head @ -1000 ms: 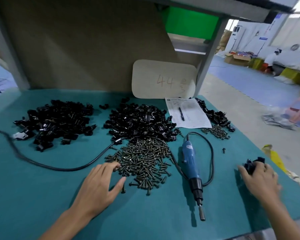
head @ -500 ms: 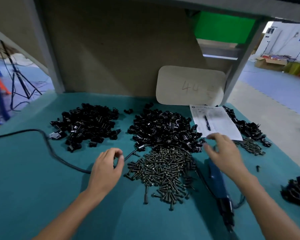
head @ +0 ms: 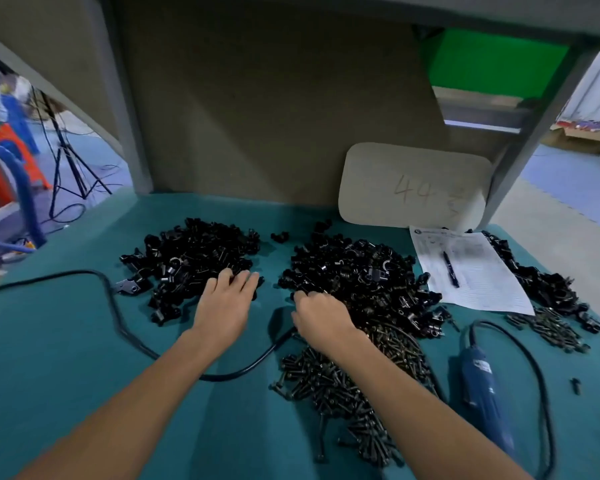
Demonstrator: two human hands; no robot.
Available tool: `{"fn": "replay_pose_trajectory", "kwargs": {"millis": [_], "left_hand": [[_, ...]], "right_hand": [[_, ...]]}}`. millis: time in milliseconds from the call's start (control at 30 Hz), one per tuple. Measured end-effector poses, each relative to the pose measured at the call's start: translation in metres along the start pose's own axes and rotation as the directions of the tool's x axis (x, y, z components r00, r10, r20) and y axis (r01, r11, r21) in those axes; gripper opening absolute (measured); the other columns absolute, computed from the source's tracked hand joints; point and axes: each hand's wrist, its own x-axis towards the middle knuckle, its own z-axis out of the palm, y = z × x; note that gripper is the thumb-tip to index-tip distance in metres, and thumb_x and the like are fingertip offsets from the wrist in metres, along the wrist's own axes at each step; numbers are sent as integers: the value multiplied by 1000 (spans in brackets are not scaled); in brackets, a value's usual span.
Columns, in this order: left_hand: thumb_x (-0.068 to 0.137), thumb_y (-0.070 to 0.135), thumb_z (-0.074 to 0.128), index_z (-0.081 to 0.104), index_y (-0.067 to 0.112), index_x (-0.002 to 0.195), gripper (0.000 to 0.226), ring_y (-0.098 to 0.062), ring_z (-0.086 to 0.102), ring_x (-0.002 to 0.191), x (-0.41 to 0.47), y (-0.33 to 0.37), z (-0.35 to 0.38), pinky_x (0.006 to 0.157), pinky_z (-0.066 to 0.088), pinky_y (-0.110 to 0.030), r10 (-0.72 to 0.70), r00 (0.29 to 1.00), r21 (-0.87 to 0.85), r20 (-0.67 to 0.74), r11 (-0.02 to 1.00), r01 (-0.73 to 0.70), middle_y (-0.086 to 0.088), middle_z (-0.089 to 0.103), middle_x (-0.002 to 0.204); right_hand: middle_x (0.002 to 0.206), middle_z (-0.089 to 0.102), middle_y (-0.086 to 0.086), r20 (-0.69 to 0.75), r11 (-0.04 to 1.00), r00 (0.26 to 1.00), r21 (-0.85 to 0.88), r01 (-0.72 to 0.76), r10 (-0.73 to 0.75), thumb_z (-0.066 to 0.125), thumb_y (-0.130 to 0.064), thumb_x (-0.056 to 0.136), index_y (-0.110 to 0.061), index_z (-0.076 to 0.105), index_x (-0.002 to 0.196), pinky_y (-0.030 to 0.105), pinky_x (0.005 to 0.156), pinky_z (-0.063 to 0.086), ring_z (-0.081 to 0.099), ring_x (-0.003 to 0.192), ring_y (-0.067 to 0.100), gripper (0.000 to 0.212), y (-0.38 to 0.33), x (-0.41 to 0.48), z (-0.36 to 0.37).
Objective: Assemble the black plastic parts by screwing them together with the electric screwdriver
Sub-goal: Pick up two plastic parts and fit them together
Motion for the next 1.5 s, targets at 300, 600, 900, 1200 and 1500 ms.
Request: {"fn": "replay_pose_trajectory", "kwargs": {"millis": [300,600,900,1200,1500], "left_hand": [[105,18,51,56,22,115,12,-18,59,100,1,18,-21,87,50,-37,-170,984,-639,45,752,159,4,58,116],[92,5,69,70,22,80,21,-14,59,68,-42,51,-91,67,54,-26,89,898,-860,432,-258,439,-2,61,82],[66,26,86,57,13,115,59,-10,72,81,-76,62,-105,72,52,-20,17,914,-892,405,-214,399,-3,78,92],[85,6,80,73,20,111,31,0,71,85,-100,73,-95,74,53,-12,45,927,-928,373,14,373,11,78,97],[91,50,69,62,48,124,34,-2,63,58,-119,86,-83,56,54,-26,85,967,-903,240,385,191,16,71,81]], "right_hand": [[109,66,5,43,130,961,988,-81,275,53,-31,107,-23,59,127,32,73,61,71,77,15,23,29,-63,-25],[95,68,-8,-24,-46,966,998,37,258,61,-28,103,-22,70,112,34,87,59,66,87,10,15,12,-119,-28],[106,77,-3,28,-277,996,961,-3,88,52,-15,107,-8,65,122,25,84,57,72,91,9,21,-15,-154,-22],[116,74,0,6,-110,971,994,21,239,65,-18,100,-25,68,129,32,90,57,70,98,15,29,-3,-172,-8],[117,73,-16,46,-61,980,998,-35,194,61,-6,101,-26,68,126,24,90,56,69,110,9,33,-9,-189,-3]]}}
